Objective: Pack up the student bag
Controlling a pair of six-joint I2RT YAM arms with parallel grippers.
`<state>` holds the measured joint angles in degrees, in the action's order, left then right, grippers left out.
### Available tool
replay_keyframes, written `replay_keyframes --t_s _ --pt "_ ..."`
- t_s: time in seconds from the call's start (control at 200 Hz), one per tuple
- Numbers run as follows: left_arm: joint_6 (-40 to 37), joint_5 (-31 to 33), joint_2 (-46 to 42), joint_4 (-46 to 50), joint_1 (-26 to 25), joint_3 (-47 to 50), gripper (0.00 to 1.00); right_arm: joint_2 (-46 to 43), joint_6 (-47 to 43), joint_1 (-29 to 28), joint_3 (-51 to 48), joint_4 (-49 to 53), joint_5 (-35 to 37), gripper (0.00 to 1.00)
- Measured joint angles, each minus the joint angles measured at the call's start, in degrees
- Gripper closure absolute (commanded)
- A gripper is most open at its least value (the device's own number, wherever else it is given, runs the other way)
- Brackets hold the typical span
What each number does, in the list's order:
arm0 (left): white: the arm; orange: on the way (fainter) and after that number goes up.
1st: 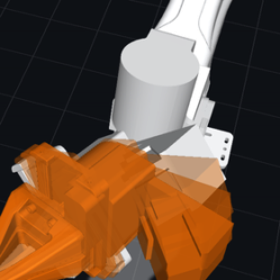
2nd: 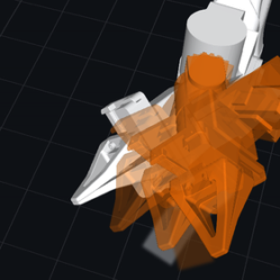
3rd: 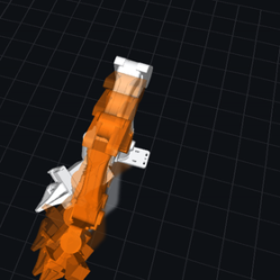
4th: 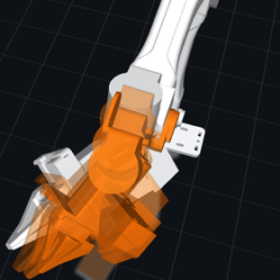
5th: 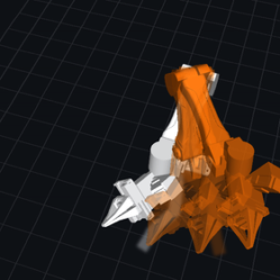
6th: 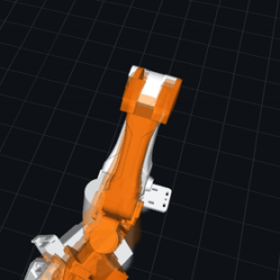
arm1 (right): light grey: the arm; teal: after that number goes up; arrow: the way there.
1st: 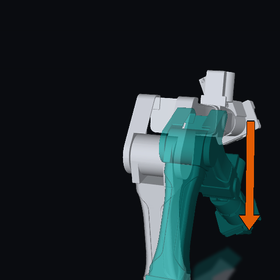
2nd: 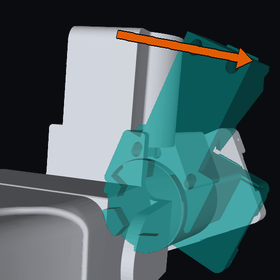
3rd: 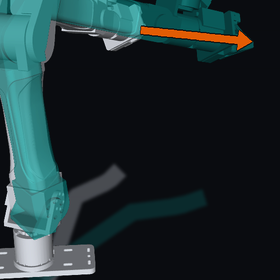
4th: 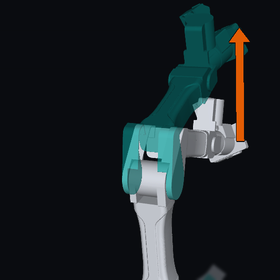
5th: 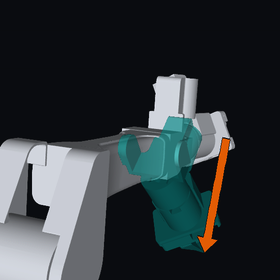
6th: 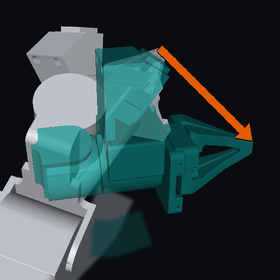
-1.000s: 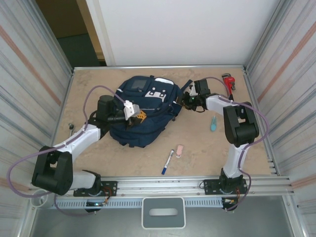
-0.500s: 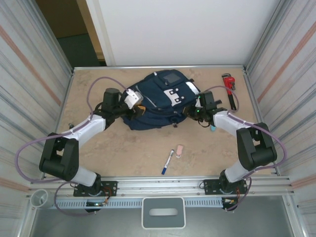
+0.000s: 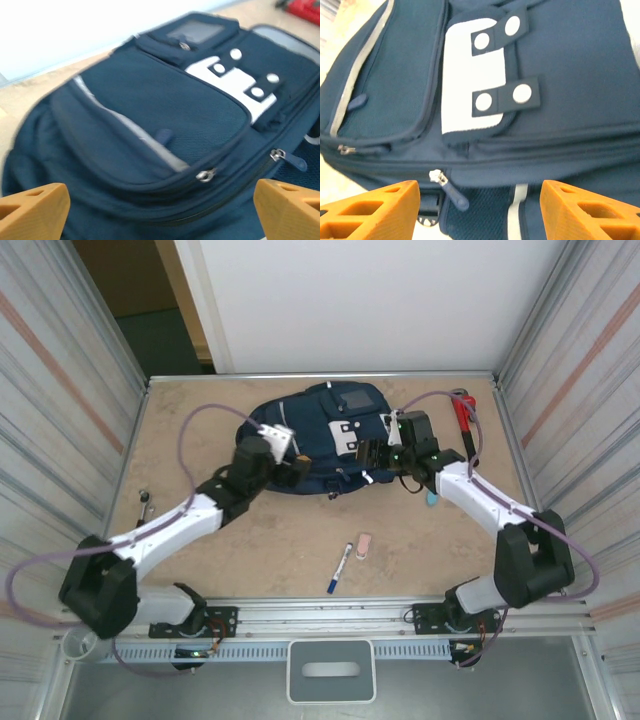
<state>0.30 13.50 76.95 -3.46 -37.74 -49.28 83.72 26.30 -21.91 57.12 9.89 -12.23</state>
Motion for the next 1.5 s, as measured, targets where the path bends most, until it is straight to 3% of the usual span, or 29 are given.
replay_keyframes --t_s 0.19,0.456,0.721,1.042,1.167,1.498 --pt "-1.6 9.1 13.8 3.8 -5.2 -9.0 0.01 8.0 0.2 2.1 1.6 -2.9 -1.6 0.36" --pt "-3.8 15.0 23.8 6.6 -5.8 -16.4 0.01 12.1 0.2 2.6 1.6 -4.1 -3.0 0.36" --pt "-4.8 17.8 22.0 6.7 -5.2 -13.9 0.04 12.7 0.2 2.6 1.6 -4.3 -3.0 0.36" --pt "-2.0 13.3 15.2 6.7 -2.1 -7.3 0.1 13.3 0.2 2.6 2.0 -4.1 -3.0 0.36" --pt "0.2 10.1 13.6 6.6 -1.0 -5.4 0.18 13.4 0.1 2.6 2.1 -4.0 -3.0 0.36" --pt "4.7 0.6 10.7 6.2 2.7 -1.2 0.57 13.8 0.1 2.6 2.4 -3.7 -3.0 0.36"
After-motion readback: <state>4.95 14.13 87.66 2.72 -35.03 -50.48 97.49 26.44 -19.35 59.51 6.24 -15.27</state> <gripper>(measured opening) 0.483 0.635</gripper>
